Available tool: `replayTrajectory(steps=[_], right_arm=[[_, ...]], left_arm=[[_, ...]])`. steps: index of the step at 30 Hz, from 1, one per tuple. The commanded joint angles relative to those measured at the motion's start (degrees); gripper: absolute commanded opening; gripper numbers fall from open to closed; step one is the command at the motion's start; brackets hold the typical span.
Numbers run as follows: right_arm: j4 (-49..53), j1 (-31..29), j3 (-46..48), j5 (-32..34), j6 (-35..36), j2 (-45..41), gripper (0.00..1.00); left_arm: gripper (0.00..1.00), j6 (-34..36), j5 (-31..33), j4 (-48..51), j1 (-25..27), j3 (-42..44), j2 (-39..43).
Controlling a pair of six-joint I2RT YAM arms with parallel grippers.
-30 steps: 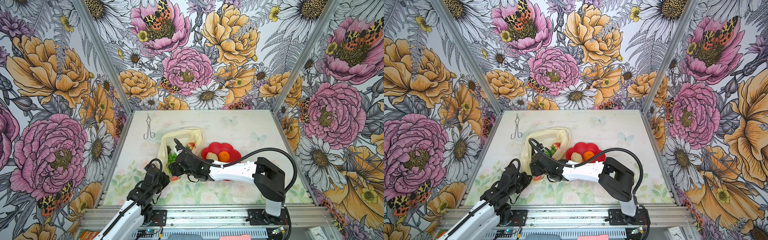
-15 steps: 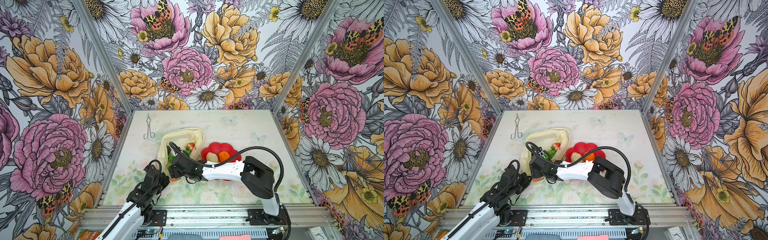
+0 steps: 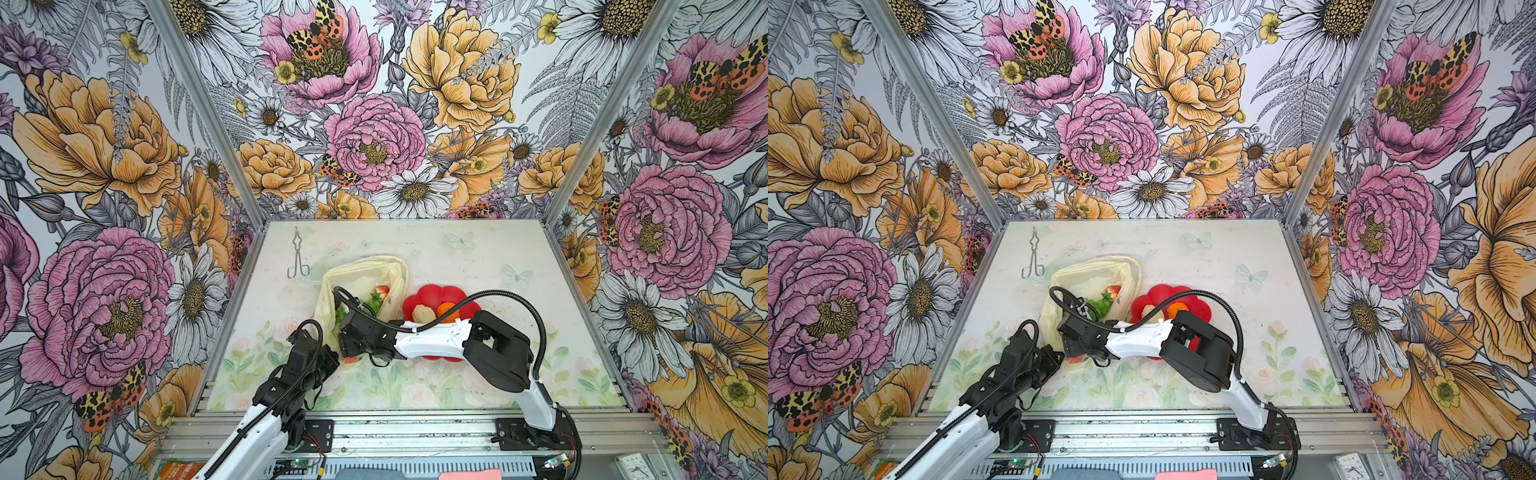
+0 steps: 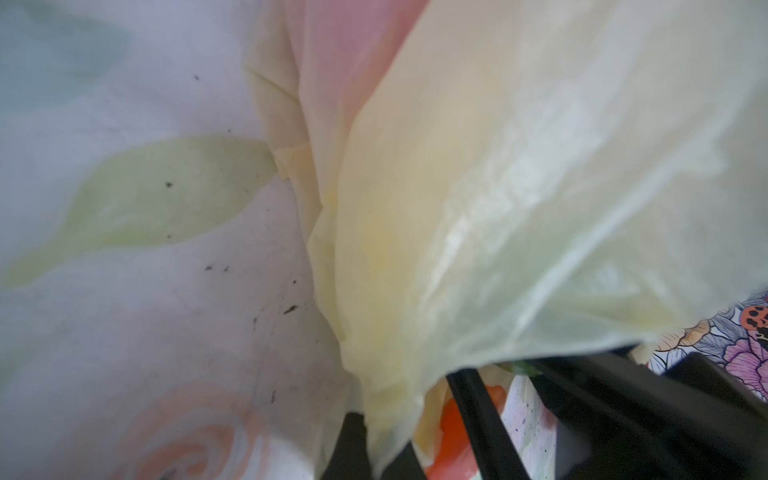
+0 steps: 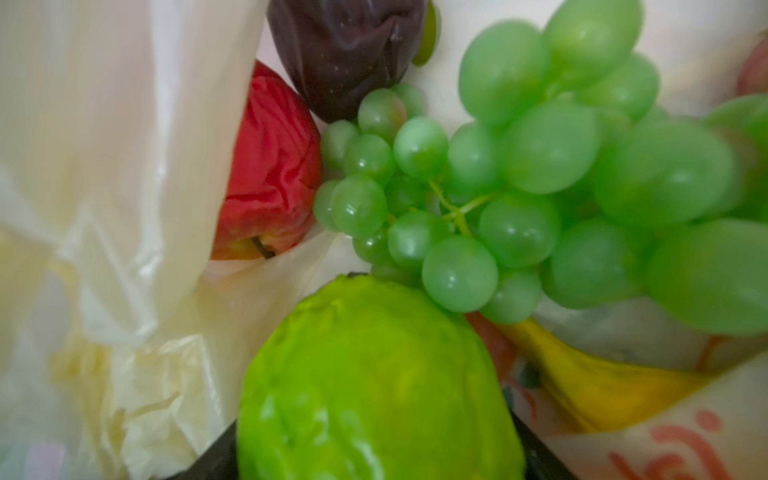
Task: Take the fake fruits out of the plastic bag
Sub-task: 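Grasp the green custard apple in the bag with the right gripper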
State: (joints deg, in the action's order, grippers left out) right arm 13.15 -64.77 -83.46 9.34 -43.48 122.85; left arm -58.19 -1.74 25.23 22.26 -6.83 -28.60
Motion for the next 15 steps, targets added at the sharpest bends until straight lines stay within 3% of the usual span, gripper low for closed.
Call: replayTrajectory(steps=[1,5,15], right_arm=[[1.2,0.9,-1.3,0.1,-0.7,0.8,0.71],[1.1,0.7,-1.1,0.4,0.3,-0.9,0.65],[1.0,-0.2,-0.9,0.6,3.0,-5.0,0.6]], left_arm=[[0.03,0.0,0.6,0.9,-0.5,1.5,0.8],[0.03,-0.1,0.8,0.9,-0.5,1.6,1.1],[0.03,0.5,0.7,1.4,-1.1,1.5,1.7]])
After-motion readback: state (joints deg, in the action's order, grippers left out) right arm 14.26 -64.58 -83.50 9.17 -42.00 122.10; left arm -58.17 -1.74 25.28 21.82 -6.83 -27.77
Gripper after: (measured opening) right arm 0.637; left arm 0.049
